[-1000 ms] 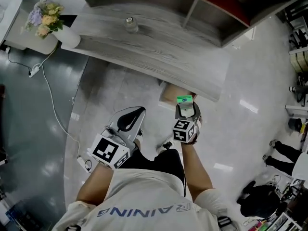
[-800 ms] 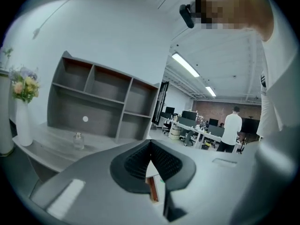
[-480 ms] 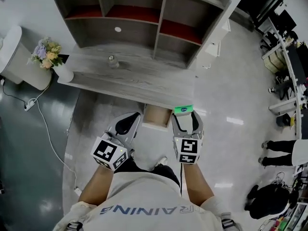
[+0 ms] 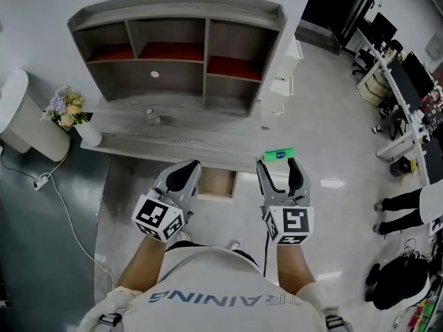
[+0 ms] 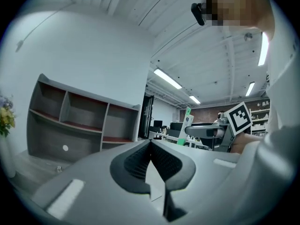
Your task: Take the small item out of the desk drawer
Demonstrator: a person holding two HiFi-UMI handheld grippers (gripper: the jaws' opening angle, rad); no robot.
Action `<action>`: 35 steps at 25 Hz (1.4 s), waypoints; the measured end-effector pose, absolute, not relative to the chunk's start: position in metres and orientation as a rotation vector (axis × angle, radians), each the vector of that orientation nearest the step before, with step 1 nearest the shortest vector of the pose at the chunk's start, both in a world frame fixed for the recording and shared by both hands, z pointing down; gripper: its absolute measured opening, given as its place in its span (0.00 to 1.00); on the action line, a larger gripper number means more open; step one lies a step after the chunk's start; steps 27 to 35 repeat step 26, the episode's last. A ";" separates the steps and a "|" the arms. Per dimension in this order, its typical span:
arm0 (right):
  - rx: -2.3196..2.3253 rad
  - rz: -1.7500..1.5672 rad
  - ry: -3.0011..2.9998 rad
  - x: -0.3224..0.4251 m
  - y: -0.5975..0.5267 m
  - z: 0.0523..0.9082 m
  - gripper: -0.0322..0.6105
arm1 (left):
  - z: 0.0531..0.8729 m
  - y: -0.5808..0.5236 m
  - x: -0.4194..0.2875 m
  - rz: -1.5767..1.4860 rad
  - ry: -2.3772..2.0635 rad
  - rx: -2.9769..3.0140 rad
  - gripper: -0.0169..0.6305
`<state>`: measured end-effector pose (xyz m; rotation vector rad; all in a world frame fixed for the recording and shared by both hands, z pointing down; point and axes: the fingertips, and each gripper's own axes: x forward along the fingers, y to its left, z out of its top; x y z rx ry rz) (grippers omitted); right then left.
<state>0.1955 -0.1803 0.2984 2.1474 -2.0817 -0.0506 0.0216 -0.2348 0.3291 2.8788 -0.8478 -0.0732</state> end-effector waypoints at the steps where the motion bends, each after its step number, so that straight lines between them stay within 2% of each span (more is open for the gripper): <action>1: 2.156 -0.061 -2.088 0.196 -0.178 0.293 0.56 | 0.326 -0.234 0.023 -0.078 -0.841 2.888 0.03; 35: 2.214 -0.072 -2.047 0.208 -0.159 0.285 0.56 | 0.320 -0.217 0.037 -0.085 -0.749 2.920 0.03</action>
